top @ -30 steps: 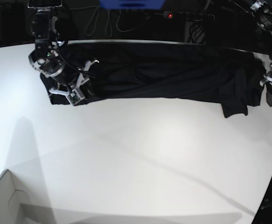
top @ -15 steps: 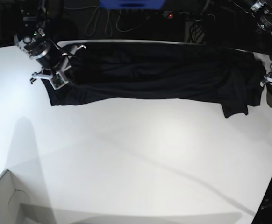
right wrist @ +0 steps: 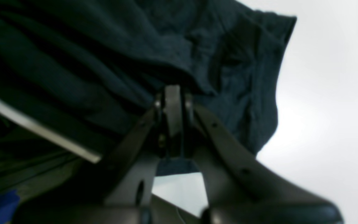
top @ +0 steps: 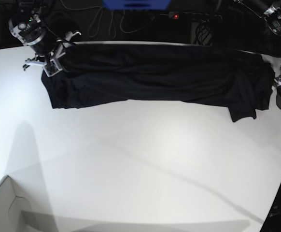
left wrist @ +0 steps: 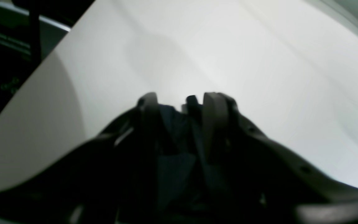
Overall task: Layout the t-shirt on the table in an organized manner, then fold the t-shirt properly
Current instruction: 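Move the left gripper to the folded shirt corner and pinch it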
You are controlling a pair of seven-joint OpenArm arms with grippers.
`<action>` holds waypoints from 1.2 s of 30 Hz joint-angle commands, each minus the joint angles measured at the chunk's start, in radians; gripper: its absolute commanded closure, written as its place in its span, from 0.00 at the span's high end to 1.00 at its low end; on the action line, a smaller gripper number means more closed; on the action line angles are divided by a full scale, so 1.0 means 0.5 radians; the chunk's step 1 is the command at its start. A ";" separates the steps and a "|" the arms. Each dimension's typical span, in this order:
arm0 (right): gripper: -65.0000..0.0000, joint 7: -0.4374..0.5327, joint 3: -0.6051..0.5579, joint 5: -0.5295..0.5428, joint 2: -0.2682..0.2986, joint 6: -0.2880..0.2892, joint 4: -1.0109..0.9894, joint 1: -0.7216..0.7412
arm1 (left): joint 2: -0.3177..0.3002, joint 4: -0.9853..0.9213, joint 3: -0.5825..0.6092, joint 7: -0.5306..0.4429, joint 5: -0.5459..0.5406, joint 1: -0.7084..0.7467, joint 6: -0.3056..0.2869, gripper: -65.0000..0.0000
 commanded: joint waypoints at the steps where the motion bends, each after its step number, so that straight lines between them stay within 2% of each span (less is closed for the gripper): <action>1: 0.00 0.041 0.024 0.025 0.018 -0.008 0.040 -0.010 | -0.059 0.015 -0.005 -0.051 -0.042 -0.013 -0.010 0.37; 9: 0.00 0.038 0.017 0.025 0.009 -0.008 0.055 -0.022 | -0.083 -0.065 -0.005 -0.054 -0.033 -0.096 -0.010 0.39; 11: 0.00 0.032 0.005 0.025 0.006 -0.008 0.068 -0.028 | -0.083 -0.157 0.011 -0.054 -0.033 -0.133 0.015 0.49; 15: 0.00 0.035 0.005 0.025 0.006 -0.008 0.074 -0.047 | -0.074 -0.313 0.017 -0.051 -0.030 -0.255 0.205 0.69; 18: 0.00 0.032 0.005 0.025 0.006 -0.008 0.074 -0.050 | -0.077 -0.421 0.161 -0.051 0.056 -0.317 0.257 0.77; 24: 0.00 0.026 0.005 0.025 0.006 -0.008 0.074 -0.050 | -0.031 -0.470 0.370 -0.054 0.163 -0.369 0.272 0.78; 28: 0.00 0.026 0.005 0.025 0.006 -0.008 0.074 -0.050 | -0.007 -0.470 0.376 -0.054 0.197 -0.394 0.272 0.78; 36: 0.00 0.023 0.005 0.025 0.006 -0.008 0.074 -0.050 | 0.064 -0.473 0.376 -0.057 0.534 -0.464 0.266 0.77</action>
